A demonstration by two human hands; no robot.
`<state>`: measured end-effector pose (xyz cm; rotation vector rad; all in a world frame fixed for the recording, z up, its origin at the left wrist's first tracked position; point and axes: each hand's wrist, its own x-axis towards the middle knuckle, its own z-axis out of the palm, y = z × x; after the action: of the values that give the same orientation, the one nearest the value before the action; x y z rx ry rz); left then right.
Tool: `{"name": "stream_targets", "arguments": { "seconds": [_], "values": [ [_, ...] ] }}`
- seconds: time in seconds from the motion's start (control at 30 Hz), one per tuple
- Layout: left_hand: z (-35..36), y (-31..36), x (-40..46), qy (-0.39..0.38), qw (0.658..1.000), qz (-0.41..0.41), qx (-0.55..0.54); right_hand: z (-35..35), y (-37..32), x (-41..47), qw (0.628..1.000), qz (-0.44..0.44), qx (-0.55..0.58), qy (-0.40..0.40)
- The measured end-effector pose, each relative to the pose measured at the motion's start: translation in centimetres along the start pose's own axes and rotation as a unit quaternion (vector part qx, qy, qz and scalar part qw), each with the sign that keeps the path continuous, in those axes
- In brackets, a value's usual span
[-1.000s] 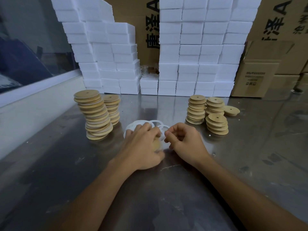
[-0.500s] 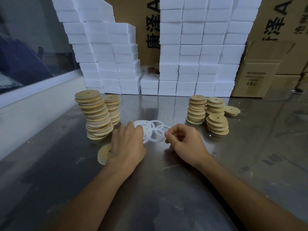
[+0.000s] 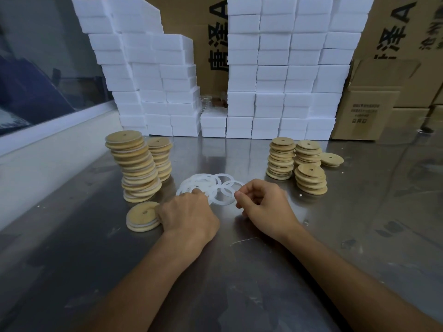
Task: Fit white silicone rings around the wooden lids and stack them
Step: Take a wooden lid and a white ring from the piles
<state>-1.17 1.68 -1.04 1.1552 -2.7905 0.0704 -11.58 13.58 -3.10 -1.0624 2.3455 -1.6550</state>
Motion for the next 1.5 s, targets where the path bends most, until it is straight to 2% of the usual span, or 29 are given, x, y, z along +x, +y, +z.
{"name": "stream_targets", "arguments": {
  "seconds": [0.2, 0.37, 0.63, 0.73, 0.87, 0.97, 1.13, 1.23, 1.4, 1.5],
  "values": [
    [-0.2, -0.1, 0.1, -0.01, 1.0, -0.02, 0.017, 0.0, 0.1, 0.0, 1.0, -0.002, -0.005, -0.003],
    [0.2, 0.1, 0.4, -0.037, 0.999, -0.037, -0.003, 0.0, 0.2, 0.0, 1.0, -0.006, -0.01, -0.002],
    [0.2, -0.6, 1.0, -0.025, 0.998, -0.042, -0.043, 0.0, 0.4, 0.2, 1.0, -0.006, -0.01, 0.005],
    [0.3, -0.8, 0.9, 0.03, 0.999, -0.005, -0.032, -0.1, 0.6, 0.3, 0.998, -0.013, -0.032, 0.054],
    [0.8, -0.6, 0.9, 0.115, 0.986, 0.109, -0.055, -1.3, 1.0, 0.7, 0.981, -0.048, -0.115, 0.147],
    [1.4, -0.5, 1.1, 0.129, 0.973, 0.166, -0.091, -2.8, 1.4, 1.1, 0.966, -0.042, -0.159, 0.2],
    [2.3, -0.8, 1.5, 0.123, 0.966, 0.179, -0.143, -4.6, 2.2, 1.6, 0.928, 0.001, -0.27, 0.255],
    [2.3, -1.0, 1.8, 0.122, 0.961, 0.189, -0.16, -4.9, 2.5, 1.8, 0.915, 0.048, -0.323, 0.236],
    [2.6, -1.1, 1.9, 0.119, 0.955, 0.212, -0.172, -5.5, 3.3, 2.0, 0.912, 0.121, -0.366, 0.139],
    [2.6, -1.1, 1.9, 0.121, 0.952, 0.214, -0.182, -5.5, 3.2, 2.1, 0.907, 0.131, -0.369, 0.156]
  ]
}}
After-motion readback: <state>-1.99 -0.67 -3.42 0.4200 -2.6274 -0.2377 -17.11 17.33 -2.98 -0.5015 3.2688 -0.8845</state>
